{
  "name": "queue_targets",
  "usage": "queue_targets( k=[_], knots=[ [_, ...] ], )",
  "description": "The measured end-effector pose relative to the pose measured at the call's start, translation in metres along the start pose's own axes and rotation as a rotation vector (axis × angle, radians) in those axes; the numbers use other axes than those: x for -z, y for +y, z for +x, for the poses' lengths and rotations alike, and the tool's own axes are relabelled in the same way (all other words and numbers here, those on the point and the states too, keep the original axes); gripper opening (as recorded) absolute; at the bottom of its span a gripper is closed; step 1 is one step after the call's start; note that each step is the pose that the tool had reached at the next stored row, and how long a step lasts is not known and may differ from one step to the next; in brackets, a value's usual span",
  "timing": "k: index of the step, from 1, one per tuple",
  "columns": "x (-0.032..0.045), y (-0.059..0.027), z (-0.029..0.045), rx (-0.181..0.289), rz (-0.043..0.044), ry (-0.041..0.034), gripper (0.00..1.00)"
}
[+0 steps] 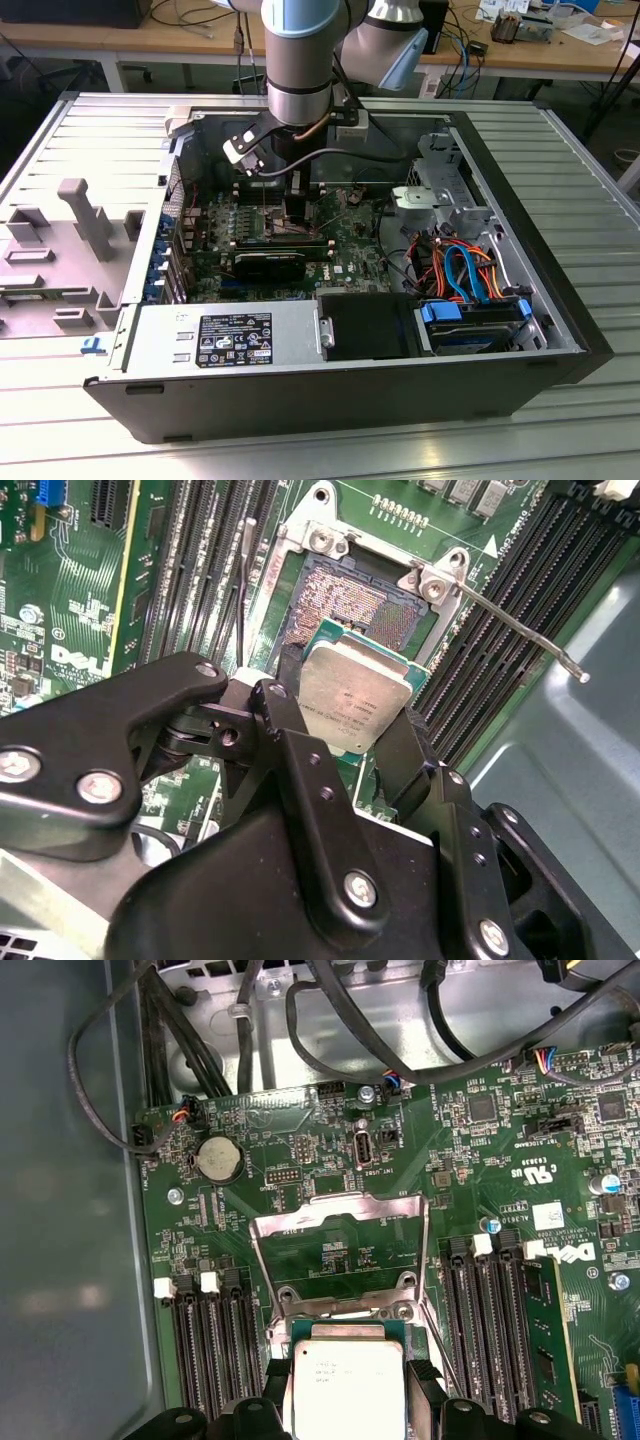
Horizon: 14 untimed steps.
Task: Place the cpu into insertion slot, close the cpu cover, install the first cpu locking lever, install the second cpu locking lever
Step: 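Place the cpu into insertion slot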
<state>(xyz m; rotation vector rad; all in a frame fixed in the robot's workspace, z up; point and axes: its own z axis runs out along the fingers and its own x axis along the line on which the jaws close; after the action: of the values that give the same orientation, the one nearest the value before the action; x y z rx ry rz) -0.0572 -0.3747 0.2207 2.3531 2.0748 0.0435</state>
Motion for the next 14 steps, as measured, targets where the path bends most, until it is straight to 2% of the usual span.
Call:
queue_targets(
  k=[14],
  knots=[
    [-0.0005,0.0000,0.0000,-0.012,-0.0002,-0.0002,0.54]
  ],
)
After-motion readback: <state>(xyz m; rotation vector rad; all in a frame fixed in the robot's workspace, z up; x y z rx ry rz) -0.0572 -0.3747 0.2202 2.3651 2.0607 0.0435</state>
